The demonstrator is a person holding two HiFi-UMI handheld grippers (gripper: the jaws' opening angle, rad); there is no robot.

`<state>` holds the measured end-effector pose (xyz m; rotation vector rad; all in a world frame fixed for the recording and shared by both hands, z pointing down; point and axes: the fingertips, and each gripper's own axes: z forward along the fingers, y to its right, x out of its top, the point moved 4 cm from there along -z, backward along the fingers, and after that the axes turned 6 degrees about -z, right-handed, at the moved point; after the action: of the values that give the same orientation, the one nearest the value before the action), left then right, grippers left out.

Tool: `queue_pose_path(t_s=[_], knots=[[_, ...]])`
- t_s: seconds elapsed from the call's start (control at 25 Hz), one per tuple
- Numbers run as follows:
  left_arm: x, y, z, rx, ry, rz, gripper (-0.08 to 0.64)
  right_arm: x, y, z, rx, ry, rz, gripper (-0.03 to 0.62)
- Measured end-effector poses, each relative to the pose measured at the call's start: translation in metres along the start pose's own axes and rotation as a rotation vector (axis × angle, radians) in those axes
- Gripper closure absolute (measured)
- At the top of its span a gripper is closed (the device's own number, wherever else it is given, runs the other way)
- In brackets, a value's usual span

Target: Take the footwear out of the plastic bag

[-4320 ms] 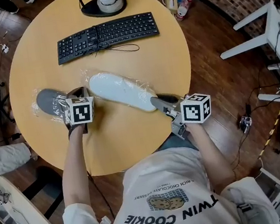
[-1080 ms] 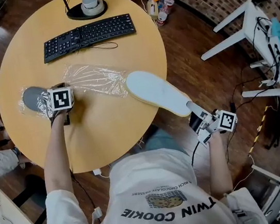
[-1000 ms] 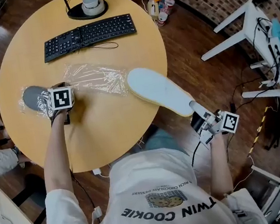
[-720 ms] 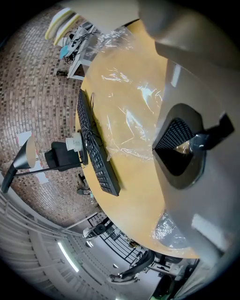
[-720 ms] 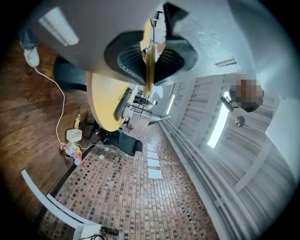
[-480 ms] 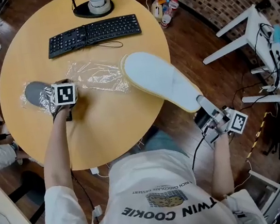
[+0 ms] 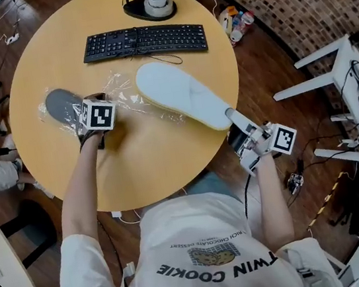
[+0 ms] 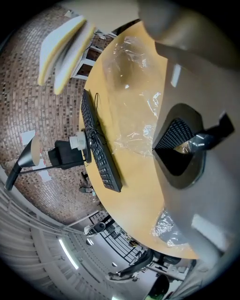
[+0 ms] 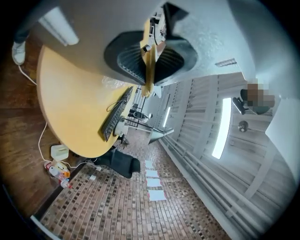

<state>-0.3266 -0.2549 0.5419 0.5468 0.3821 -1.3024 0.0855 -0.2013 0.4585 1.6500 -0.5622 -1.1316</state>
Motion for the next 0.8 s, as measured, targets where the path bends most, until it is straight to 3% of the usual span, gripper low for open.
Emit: queue_pose_path(t_s=[0.24, 0.4, 0.8], knots=[[0.007, -0.026, -0.04, 0.009, 0.137, -0.179, 0.552, -0.033, -0.004, 0.044, 0.064, -0.128, 0.035, 0.537], [-0.006, -0.045, -0.082, 0.03, 0.233, -0.285, 0.554, -0.068, -0.002, 0.056, 0.058, -0.184, 0.07, 0.537], [-0.043, -0.031, -0.173, -0.006, 0.403, -0.358, 0.552, -0.131, 0.011, 0.057, -0.067, -0.223, 0.061, 0.537]])
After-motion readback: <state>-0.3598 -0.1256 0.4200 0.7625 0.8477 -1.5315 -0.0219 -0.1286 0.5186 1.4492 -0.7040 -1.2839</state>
